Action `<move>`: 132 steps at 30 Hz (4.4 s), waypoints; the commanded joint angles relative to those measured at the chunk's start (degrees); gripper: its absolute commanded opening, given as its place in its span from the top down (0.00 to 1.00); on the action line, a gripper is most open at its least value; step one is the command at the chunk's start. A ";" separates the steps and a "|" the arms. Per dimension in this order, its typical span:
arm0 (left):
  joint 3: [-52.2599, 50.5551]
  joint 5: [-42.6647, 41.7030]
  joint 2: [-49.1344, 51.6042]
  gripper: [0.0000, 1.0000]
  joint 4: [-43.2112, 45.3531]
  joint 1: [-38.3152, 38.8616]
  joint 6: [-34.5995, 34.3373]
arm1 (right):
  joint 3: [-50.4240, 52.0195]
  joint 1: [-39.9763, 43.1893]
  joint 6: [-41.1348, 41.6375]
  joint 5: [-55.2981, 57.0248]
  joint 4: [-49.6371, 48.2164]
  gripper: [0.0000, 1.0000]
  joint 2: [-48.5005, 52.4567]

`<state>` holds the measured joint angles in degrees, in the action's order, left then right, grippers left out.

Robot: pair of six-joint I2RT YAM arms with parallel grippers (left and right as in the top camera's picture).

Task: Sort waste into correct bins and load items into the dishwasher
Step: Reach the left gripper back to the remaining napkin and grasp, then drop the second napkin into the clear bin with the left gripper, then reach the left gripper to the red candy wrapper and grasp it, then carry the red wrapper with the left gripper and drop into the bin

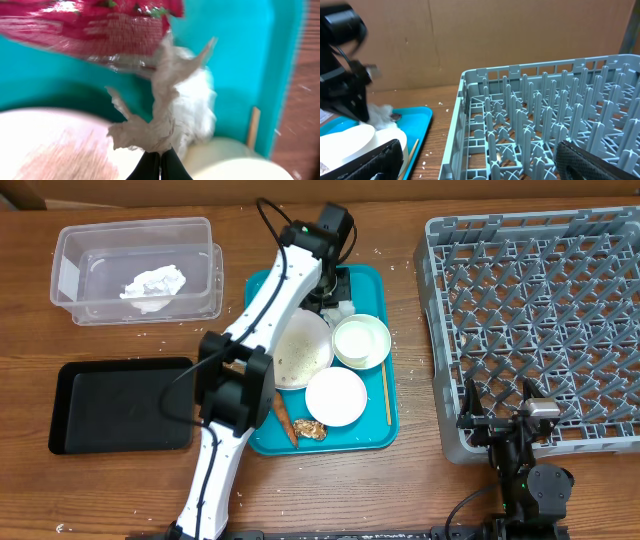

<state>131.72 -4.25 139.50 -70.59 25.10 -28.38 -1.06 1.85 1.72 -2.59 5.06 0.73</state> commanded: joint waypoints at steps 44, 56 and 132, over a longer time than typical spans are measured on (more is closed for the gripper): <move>-0.07 -13.40 -14.14 0.04 0.13 -24.87 18.10 | 0.61 0.04 0.42 -0.04 -0.44 0.00 -0.57; -16.00 7.39 -14.14 0.13 19.32 -7.15 -3.93 | 0.61 0.04 0.42 -0.04 -0.42 0.00 -0.57; -14.12 31.80 -31.61 0.96 18.12 -18.56 -2.84 | 0.61 0.04 0.42 -0.04 -0.44 0.00 -0.57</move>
<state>117.32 15.73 109.38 -50.41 11.99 -34.59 -1.06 1.85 1.72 -2.59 5.08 0.73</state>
